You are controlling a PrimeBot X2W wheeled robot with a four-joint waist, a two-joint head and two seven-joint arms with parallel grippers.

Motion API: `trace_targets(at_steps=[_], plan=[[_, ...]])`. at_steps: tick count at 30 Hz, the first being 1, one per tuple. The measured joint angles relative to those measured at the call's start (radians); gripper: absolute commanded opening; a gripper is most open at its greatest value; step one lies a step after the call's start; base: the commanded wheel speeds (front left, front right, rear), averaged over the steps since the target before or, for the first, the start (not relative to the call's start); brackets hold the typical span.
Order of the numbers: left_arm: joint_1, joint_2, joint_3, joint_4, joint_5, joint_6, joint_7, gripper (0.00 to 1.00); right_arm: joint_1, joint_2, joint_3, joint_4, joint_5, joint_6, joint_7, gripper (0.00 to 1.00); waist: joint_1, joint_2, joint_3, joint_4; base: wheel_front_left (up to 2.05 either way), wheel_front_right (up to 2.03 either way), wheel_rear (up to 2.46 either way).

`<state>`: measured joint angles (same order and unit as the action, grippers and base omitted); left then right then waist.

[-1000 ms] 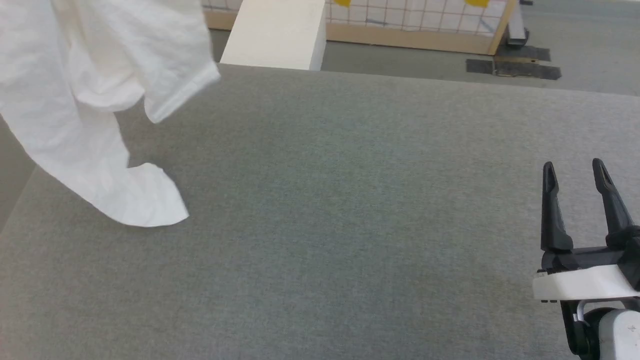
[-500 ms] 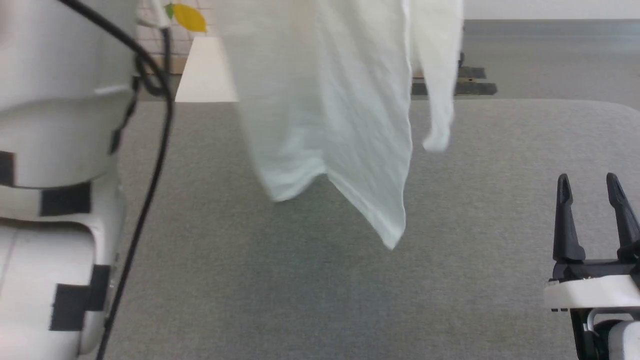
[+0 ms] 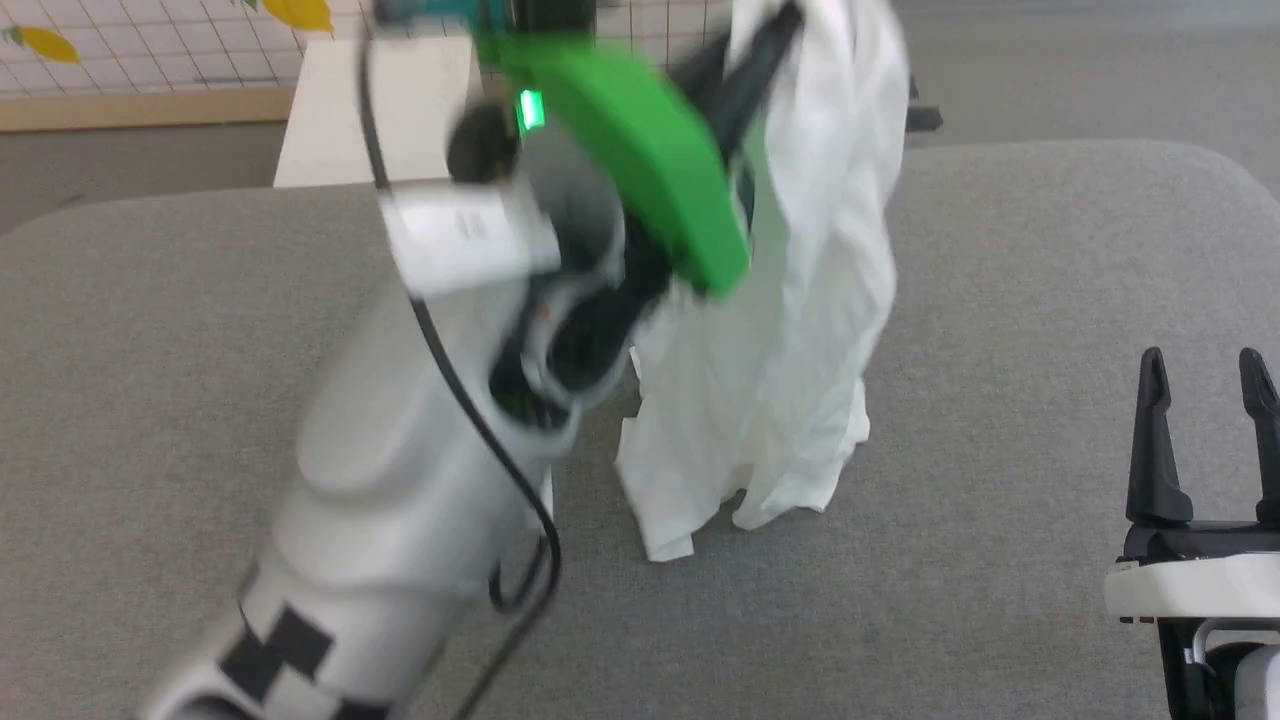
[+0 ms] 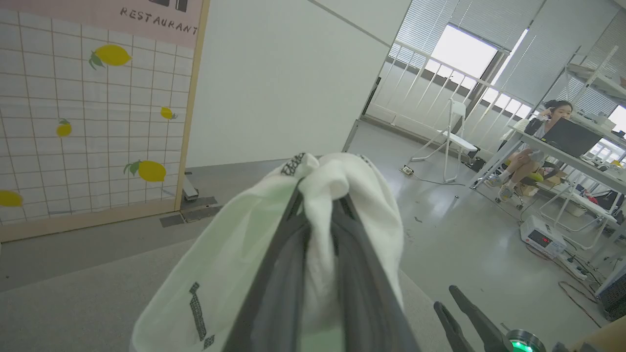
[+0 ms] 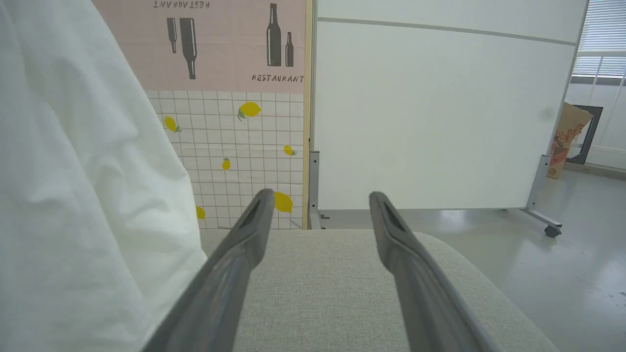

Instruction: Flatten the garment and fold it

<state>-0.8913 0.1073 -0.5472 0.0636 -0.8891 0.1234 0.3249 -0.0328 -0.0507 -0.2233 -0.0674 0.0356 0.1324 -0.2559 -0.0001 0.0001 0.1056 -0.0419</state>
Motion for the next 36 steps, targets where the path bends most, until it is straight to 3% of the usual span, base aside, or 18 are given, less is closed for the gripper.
trace_targets(at_steps=[7,13,14,15,20,24,31,36], plan=[[0.299,0.020,-0.080,0.100,0.027,-0.002,-0.117,0.00,-0.023,0.000,0.014,0.010,0.009,0.000,0.000,1.00,0.0000,0.0000,0.063,-0.007,0.00,0.00,0.00],[0.347,0.019,-0.150,0.297,0.086,-0.040,-0.184,0.00,-0.055,0.000,0.036,0.022,0.010,0.000,0.000,1.00,0.0000,0.0000,0.111,-0.008,0.00,0.00,0.00],[0.344,0.018,-0.153,0.320,0.100,-0.046,-0.202,0.59,-0.058,0.000,0.036,0.023,0.010,0.000,0.000,1.00,0.0000,0.0000,0.118,-0.008,0.00,0.00,0.00],[0.340,0.015,-0.151,0.336,0.105,-0.053,-0.220,1.00,-0.060,0.000,0.037,0.024,0.010,0.000,0.000,1.00,0.0000,0.0000,0.124,-0.007,0.00,0.00,0.00],[0.298,0.001,-0.126,0.343,0.110,-0.078,-0.314,1.00,-0.064,0.000,0.036,0.035,0.009,0.000,0.000,1.00,0.0000,0.0000,0.126,0.005,0.00,0.00,0.00],[0.293,0.042,-0.067,0.273,0.116,-0.075,-0.402,1.00,-0.064,0.000,0.039,0.045,0.008,0.000,0.000,1.00,0.0000,0.0000,0.103,0.009,0.00,0.00,0.00],[0.437,0.236,0.051,0.049,0.189,0.014,-0.544,1.00,-0.038,0.000,0.039,0.049,0.006,0.000,0.000,1.00,0.0000,0.0000,0.054,0.011,0.00,0.00,0.00],[0.631,0.320,0.107,-0.095,0.294,0.091,-0.578,1.00,-0.008,0.000,0.040,0.048,0.005,0.000,0.000,1.00,0.0000,0.0000,0.035,0.012,0.00,0.00,0.00]])
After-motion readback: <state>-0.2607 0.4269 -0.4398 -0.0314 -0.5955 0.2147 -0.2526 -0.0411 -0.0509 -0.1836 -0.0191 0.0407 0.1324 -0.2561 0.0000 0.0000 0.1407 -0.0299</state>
